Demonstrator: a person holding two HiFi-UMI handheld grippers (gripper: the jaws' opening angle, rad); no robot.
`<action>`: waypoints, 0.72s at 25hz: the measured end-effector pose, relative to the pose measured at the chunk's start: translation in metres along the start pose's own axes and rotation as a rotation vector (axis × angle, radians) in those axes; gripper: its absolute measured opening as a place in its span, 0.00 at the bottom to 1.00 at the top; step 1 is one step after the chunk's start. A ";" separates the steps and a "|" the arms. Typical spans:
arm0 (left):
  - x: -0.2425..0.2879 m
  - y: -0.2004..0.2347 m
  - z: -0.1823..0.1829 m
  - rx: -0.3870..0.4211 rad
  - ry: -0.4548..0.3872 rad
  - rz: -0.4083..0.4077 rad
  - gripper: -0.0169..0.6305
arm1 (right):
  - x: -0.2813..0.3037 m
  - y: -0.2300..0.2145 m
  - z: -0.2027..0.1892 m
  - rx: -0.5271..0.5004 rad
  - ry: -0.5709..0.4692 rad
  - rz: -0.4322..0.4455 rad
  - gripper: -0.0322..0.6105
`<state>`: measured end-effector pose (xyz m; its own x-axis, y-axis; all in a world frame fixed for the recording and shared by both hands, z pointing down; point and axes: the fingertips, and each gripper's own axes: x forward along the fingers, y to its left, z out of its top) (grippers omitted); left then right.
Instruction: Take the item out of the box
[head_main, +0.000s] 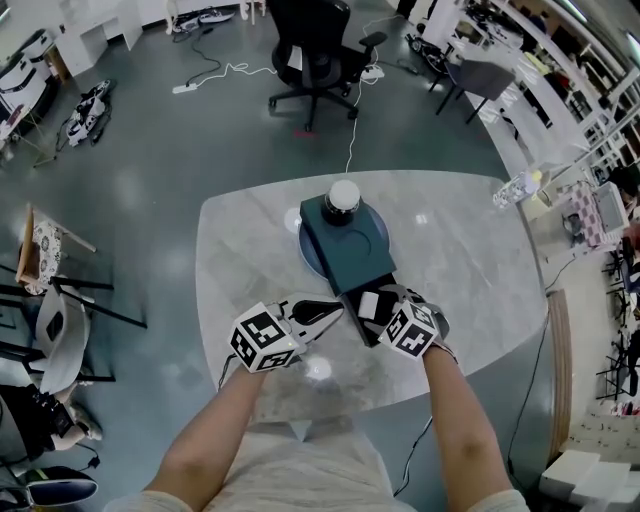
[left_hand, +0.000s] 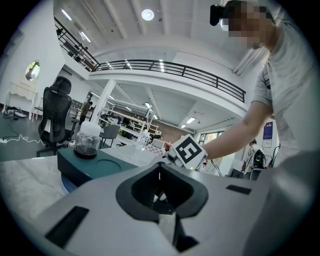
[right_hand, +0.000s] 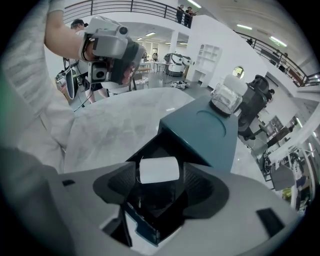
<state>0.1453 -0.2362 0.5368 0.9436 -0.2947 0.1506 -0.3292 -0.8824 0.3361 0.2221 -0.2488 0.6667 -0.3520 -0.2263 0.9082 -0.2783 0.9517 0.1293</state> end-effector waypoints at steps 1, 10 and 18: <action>0.000 0.000 0.000 -0.001 0.000 0.000 0.06 | 0.001 0.000 -0.001 -0.005 0.005 0.003 0.52; -0.001 0.002 0.000 -0.006 0.003 0.010 0.06 | 0.013 0.000 -0.001 -0.053 0.046 0.030 0.53; 0.003 0.003 0.001 -0.007 -0.004 0.010 0.06 | 0.021 0.001 -0.005 -0.081 0.080 0.057 0.53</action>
<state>0.1468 -0.2402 0.5369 0.9404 -0.3049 0.1507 -0.3390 -0.8768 0.3410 0.2191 -0.2516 0.6883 -0.2920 -0.1576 0.9433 -0.1854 0.9769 0.1058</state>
